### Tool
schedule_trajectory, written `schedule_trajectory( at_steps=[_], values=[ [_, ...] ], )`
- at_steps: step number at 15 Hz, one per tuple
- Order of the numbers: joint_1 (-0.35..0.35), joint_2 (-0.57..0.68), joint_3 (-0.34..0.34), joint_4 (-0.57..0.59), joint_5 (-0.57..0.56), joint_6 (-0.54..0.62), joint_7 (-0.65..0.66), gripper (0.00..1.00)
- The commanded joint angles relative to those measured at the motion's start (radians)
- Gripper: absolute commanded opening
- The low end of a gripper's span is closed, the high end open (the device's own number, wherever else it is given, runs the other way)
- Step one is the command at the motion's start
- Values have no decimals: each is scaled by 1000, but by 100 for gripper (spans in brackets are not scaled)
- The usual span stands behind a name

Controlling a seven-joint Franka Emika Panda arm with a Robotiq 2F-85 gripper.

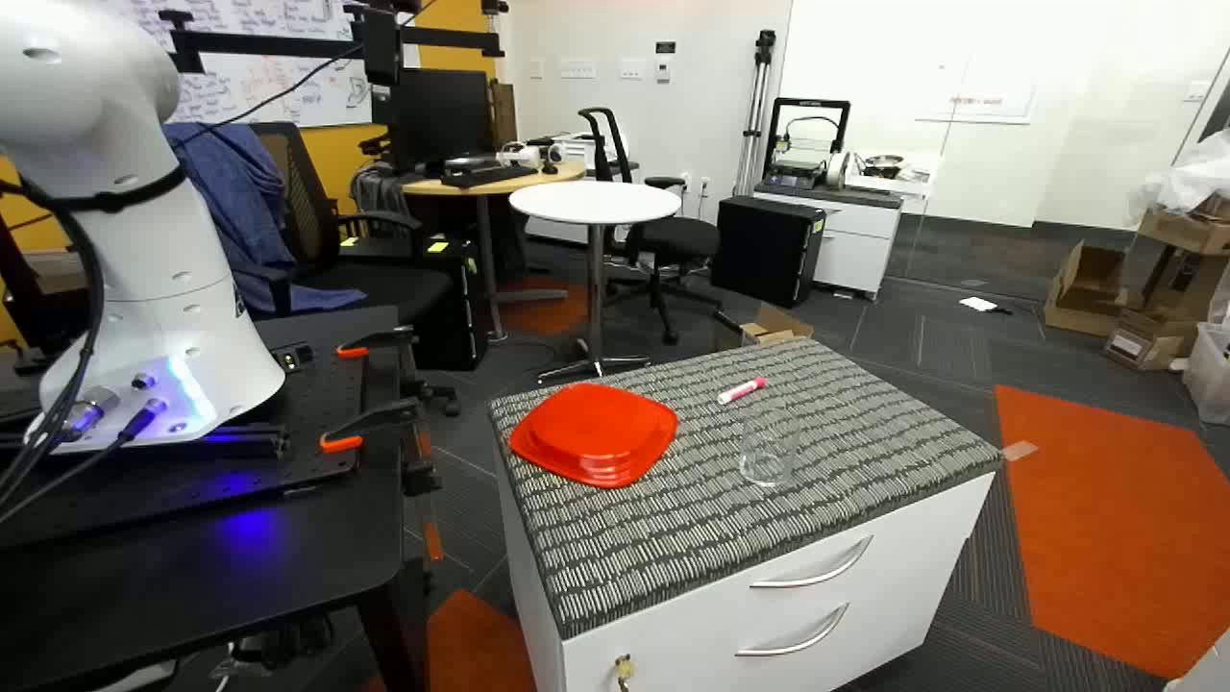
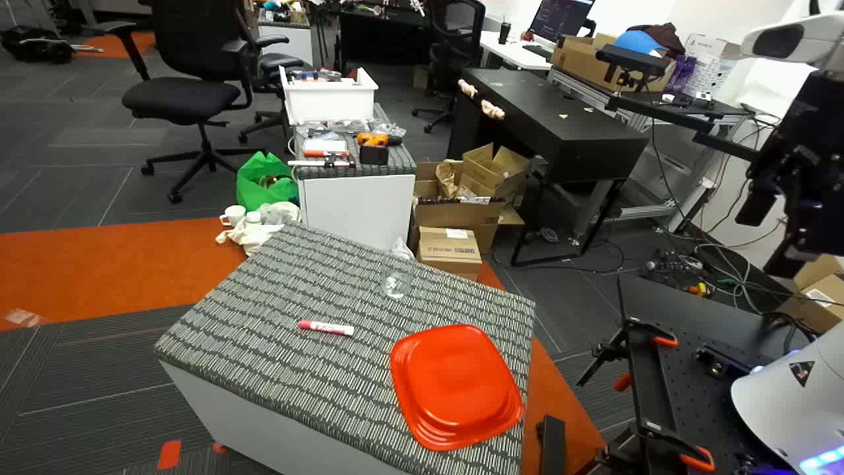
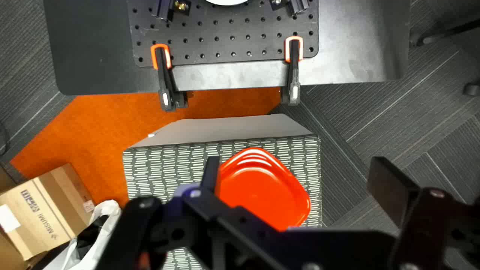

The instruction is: Move the glass cup slightly backwards.

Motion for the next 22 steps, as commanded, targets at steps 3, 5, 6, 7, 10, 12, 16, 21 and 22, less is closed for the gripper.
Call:
schedule_trajectory(
  at_steps=[3,5,6,7,10,12,16,21,22],
  values=[
    [-2,0,1,1,1,-2,-2,100],
    [-2,0,1,1,1,-2,-2,100],
    [-2,0,1,1,1,-2,-2,100],
    [-2,0,1,1,1,-2,-2,100],
    [-1,-10,-4,-1,-2,18,-16,100],
    [-8,-8,-11,0,-12,48,-24,100],
    [-34,30,-12,4,-72,146,-24,100],
    [-99,113,-13,-3,-178,348,8,100],
    [-112,135,-15,-5,-196,393,13,100]
  ],
)
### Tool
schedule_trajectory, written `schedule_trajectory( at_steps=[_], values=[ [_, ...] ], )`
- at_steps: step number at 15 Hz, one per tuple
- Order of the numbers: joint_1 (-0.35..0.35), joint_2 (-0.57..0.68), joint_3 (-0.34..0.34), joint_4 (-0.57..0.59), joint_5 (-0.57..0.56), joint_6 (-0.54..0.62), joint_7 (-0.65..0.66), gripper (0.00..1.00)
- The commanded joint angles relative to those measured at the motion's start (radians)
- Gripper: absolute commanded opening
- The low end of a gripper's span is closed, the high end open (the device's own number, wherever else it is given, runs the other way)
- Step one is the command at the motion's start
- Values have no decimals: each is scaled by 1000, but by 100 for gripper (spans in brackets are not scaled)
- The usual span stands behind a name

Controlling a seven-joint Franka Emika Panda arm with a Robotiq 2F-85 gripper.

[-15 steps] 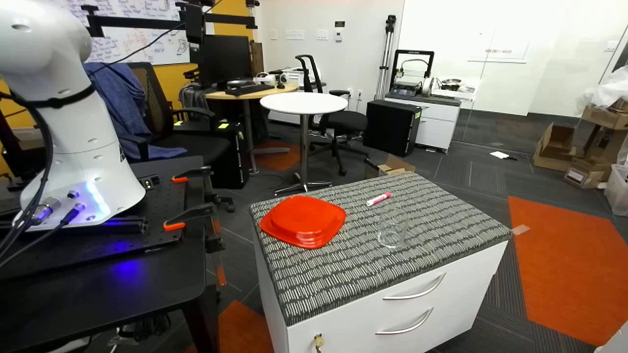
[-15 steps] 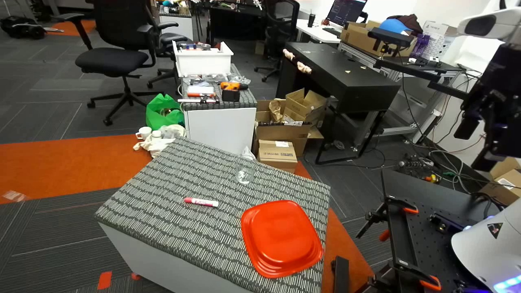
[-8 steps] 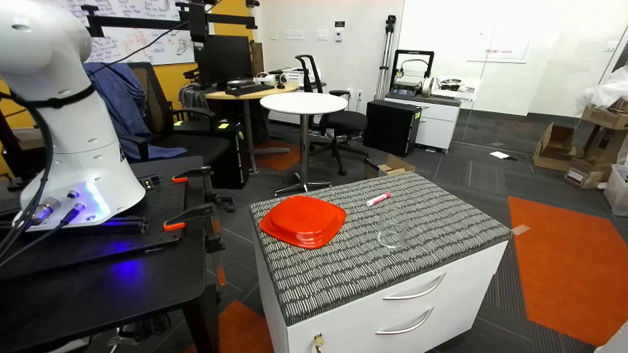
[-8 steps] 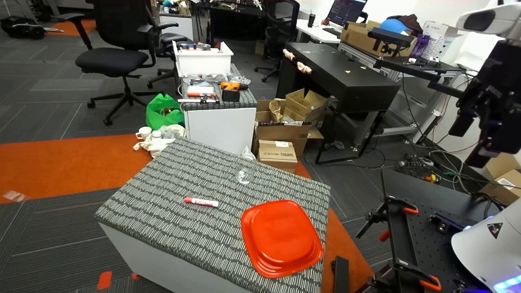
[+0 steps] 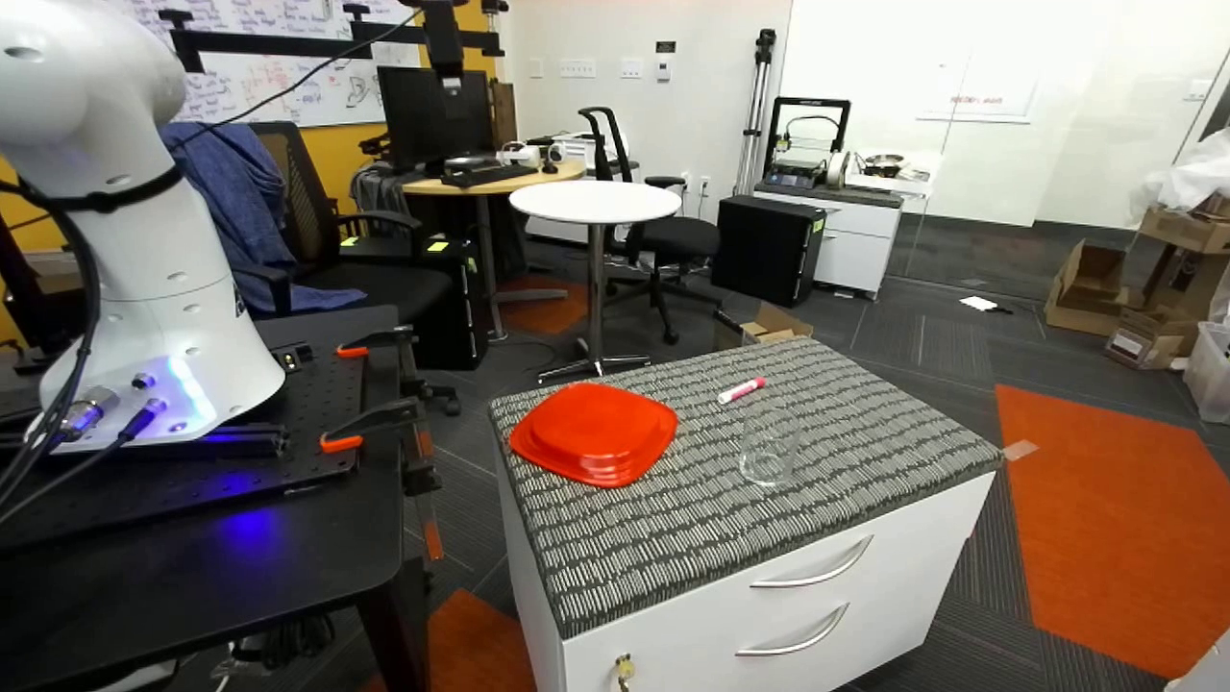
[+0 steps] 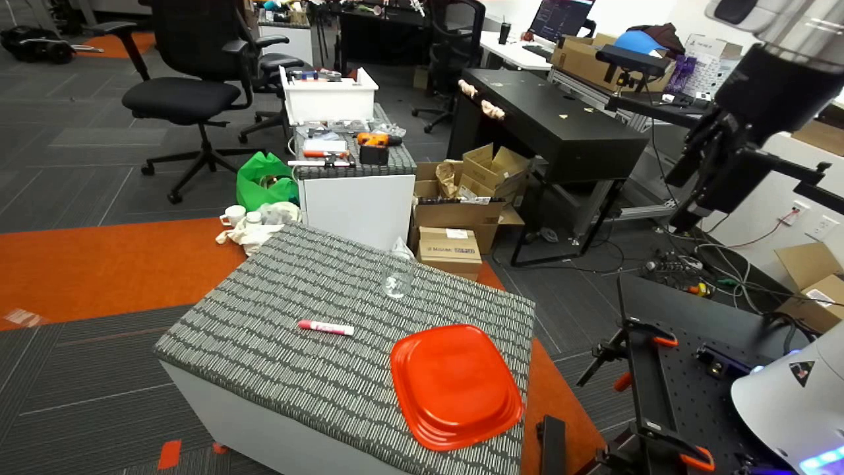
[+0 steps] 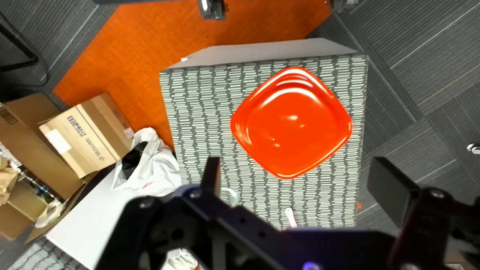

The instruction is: Move the glass cup slightly backwards.

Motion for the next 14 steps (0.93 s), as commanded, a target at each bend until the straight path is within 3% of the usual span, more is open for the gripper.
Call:
schedule_trajectory(
  at_steps=[1,14],
  values=[
    [-59,101,-8,8,-67,145,19,100],
    [-250,518,-28,96,-240,654,92,100]
  ],
)
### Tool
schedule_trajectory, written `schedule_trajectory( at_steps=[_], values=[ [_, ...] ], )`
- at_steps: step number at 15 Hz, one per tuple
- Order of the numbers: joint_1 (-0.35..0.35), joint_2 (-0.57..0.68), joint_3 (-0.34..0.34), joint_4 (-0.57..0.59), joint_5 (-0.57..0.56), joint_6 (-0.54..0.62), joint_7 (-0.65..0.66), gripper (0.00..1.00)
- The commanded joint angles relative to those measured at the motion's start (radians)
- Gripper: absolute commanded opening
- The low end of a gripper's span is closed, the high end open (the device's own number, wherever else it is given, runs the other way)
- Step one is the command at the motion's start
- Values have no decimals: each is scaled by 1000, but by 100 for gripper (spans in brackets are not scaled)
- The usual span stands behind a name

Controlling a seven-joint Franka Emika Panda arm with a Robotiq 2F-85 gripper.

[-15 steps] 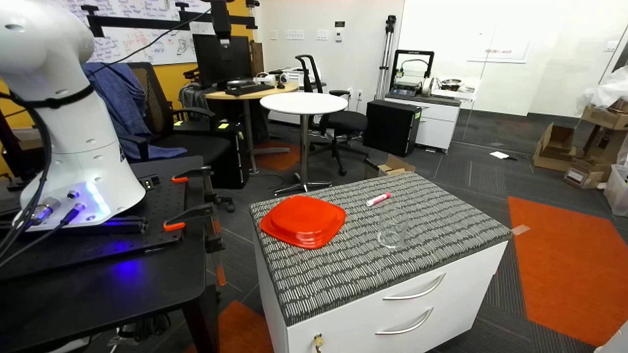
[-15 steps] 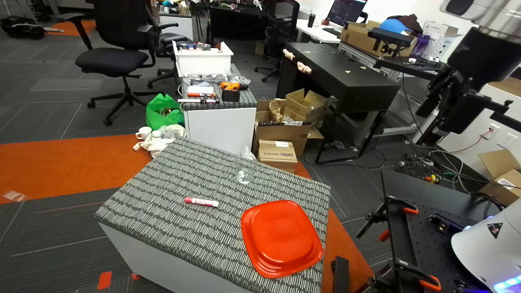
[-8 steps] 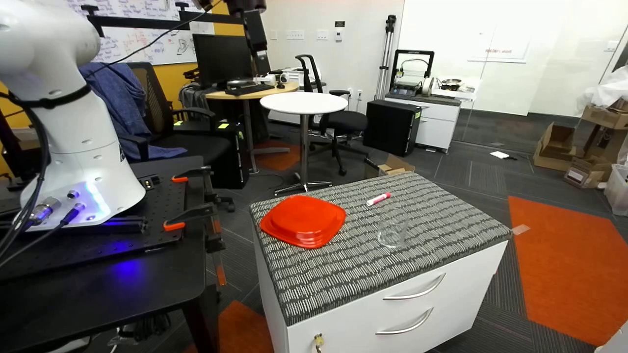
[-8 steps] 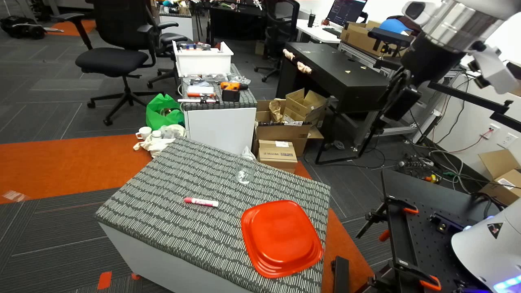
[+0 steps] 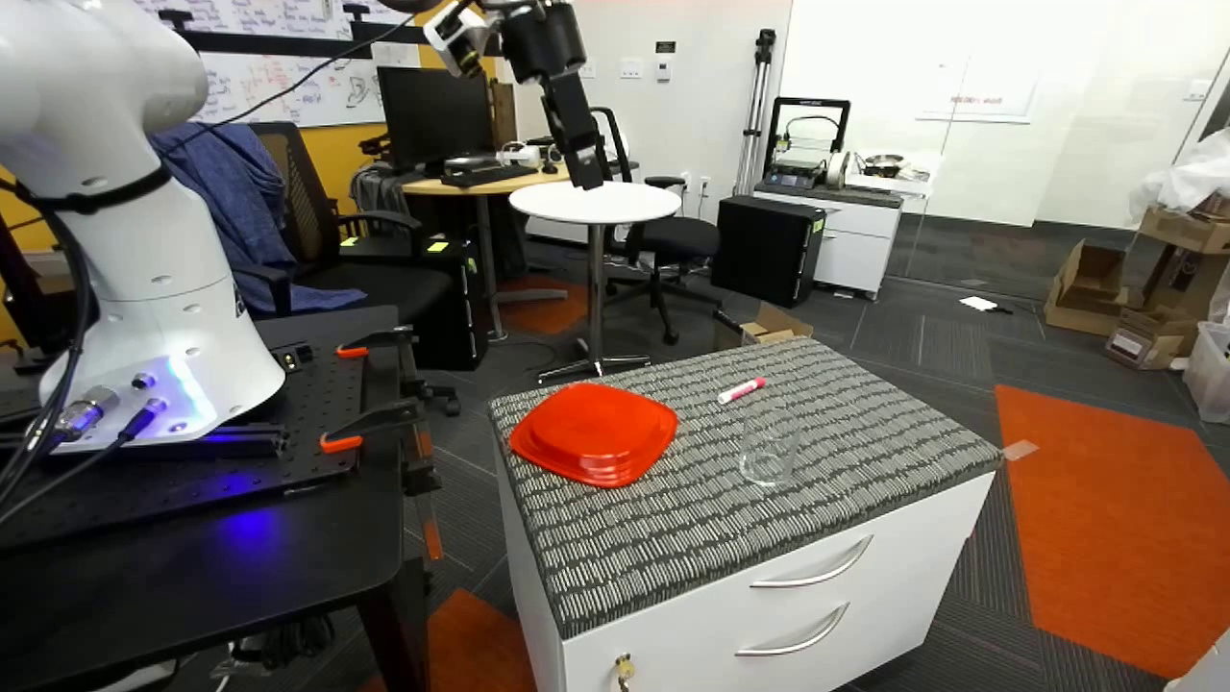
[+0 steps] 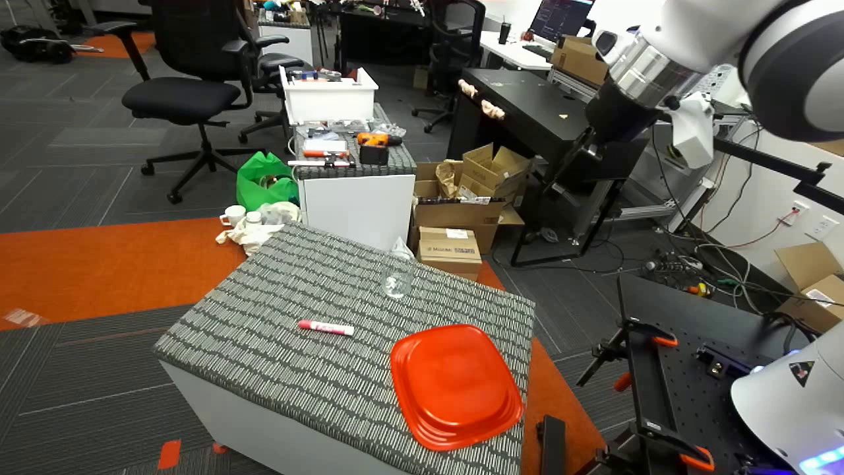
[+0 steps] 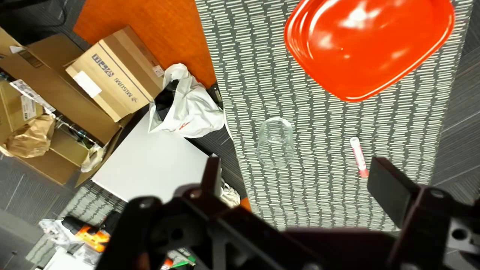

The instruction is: Move the glass cup slightly backwards.

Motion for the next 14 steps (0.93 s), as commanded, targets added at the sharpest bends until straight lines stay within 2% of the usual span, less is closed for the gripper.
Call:
schedule_trajectory(
  at_steps=[1,7,11,14],
  values=[
    [-46,156,5,77,-62,104,74,100],
    [-53,366,-11,180,-169,208,184,100],
    [-3,486,-65,246,-246,208,260,100],
    [52,565,-122,291,-263,204,291,100]
  ],
)
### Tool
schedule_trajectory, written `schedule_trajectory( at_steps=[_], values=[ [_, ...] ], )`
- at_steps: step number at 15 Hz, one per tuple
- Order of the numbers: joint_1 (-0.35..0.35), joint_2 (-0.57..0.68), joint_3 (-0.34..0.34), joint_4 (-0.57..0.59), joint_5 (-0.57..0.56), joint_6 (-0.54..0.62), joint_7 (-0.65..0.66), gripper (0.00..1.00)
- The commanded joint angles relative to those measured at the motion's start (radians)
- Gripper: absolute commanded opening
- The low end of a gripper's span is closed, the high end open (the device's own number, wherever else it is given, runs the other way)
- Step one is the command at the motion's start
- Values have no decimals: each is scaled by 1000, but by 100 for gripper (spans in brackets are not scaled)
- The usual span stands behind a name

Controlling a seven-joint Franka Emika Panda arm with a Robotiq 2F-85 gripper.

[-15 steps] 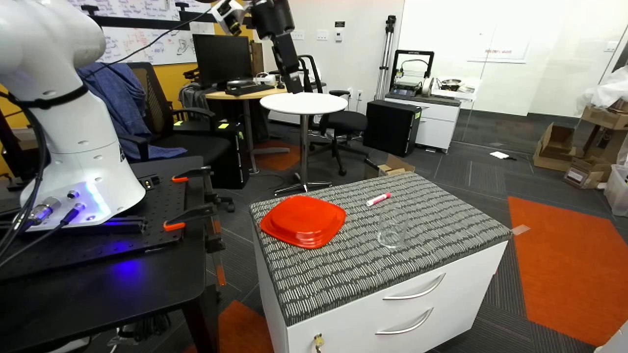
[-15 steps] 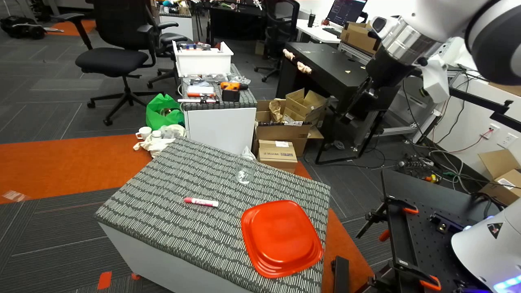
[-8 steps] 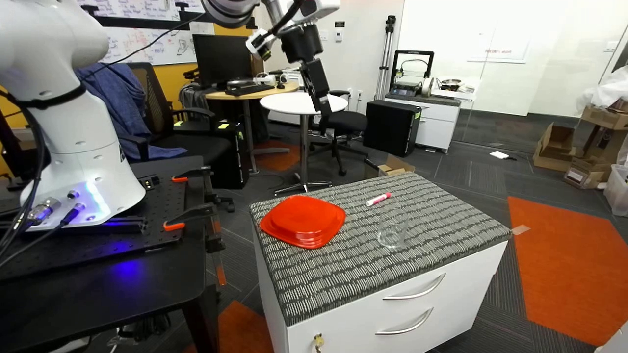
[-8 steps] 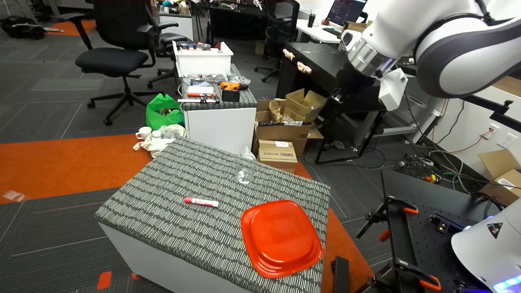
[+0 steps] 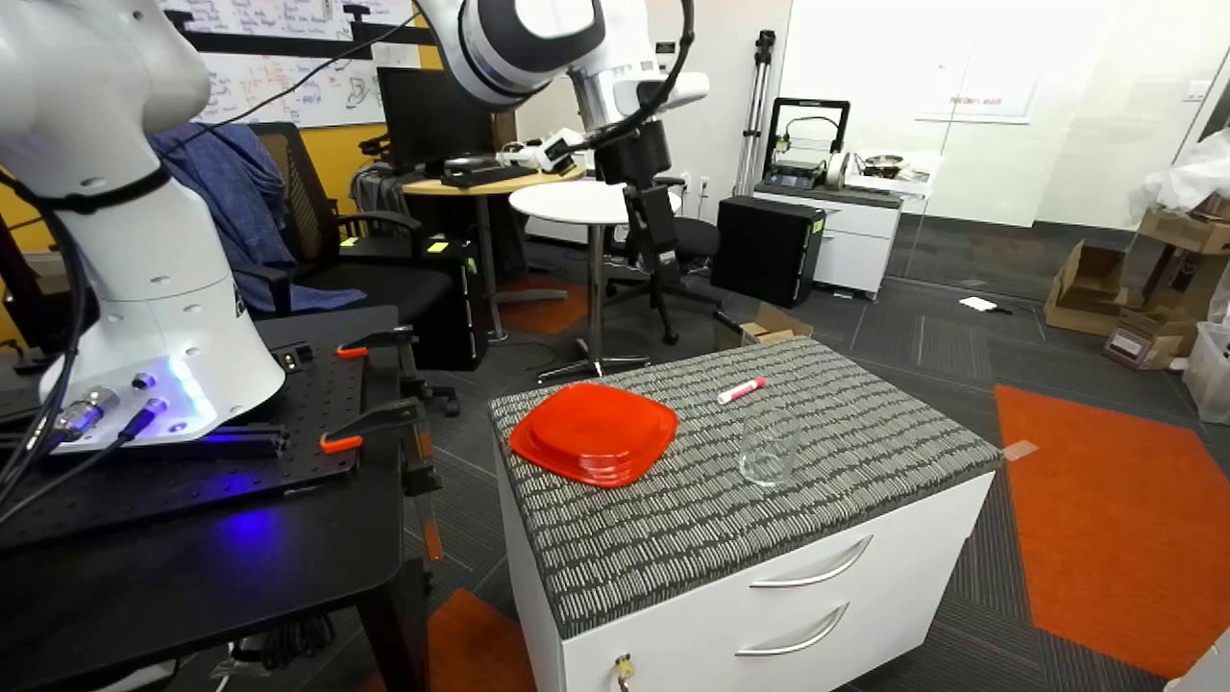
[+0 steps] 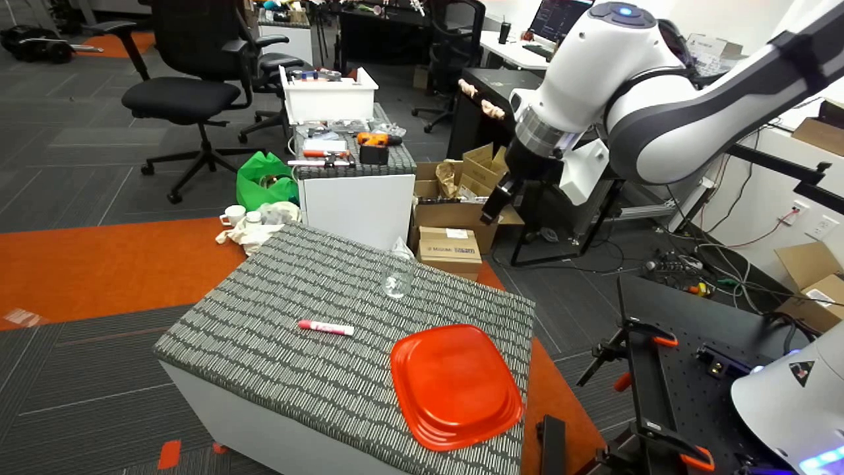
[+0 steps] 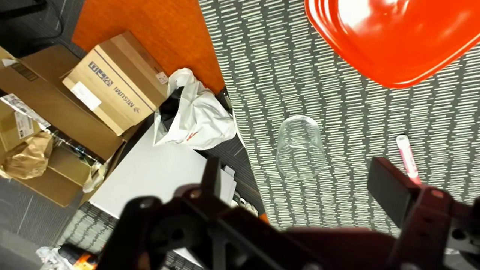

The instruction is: Move the glass cup slightly backwards.

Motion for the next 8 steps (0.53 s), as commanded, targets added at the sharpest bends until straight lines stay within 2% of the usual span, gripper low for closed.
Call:
schedule_trajectory(
  at_steps=[1,4,5,8],
  values=[
    [80,105,-78,70,-26,14,52,100],
    [134,168,-124,103,14,10,36,100],
    [145,169,-127,98,44,1,5,100],
    [172,160,-162,81,43,2,-1,100]
  ],
)
